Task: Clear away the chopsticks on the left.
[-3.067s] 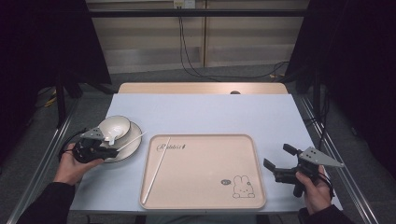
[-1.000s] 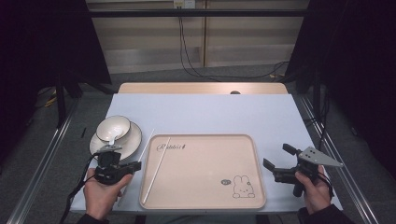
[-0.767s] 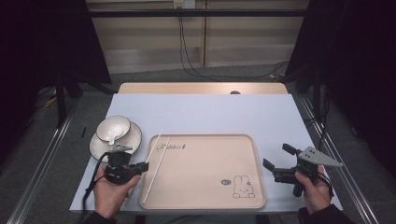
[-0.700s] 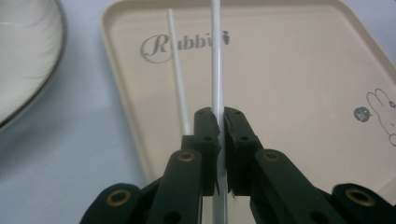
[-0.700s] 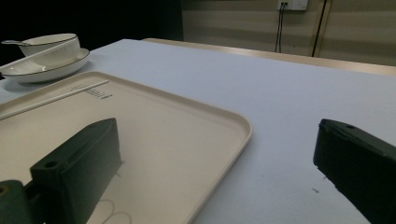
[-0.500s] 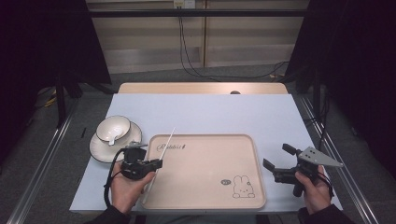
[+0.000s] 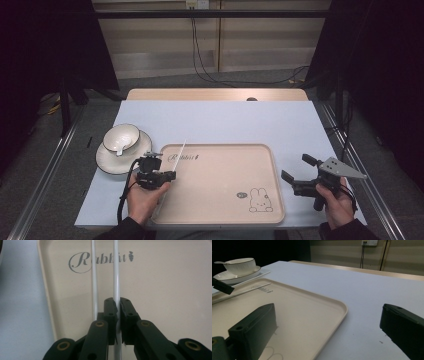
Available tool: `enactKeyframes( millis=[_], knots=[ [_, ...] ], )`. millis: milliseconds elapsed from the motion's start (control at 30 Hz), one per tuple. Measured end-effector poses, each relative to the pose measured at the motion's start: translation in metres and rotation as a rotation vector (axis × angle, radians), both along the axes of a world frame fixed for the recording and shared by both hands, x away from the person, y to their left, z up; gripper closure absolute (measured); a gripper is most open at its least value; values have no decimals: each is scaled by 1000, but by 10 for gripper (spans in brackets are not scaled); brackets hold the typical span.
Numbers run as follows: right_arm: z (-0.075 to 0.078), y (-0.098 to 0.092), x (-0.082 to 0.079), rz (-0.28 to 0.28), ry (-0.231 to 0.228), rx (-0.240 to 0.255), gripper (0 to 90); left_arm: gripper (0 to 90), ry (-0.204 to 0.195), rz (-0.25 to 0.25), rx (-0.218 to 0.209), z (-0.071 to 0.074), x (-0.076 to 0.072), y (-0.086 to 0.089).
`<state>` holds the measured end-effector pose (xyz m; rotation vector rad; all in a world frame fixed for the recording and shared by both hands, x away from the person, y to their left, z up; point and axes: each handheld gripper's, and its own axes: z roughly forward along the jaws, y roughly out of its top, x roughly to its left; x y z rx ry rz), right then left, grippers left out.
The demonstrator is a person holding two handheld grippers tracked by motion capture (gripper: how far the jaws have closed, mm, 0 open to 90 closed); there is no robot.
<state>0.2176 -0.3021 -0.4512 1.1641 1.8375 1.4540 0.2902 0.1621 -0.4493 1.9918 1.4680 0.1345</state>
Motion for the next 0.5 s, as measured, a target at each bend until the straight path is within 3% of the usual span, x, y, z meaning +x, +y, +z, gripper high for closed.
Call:
enactKeyframes(
  millis=[333,500],
  knots=[
    [0,0,-1,6,-2,-6,6,845,46,10,13,-9,3,-3],
    [0,0,-1,7,1,-5,6,844,36,4,26,-10,2,-3]
  ],
)
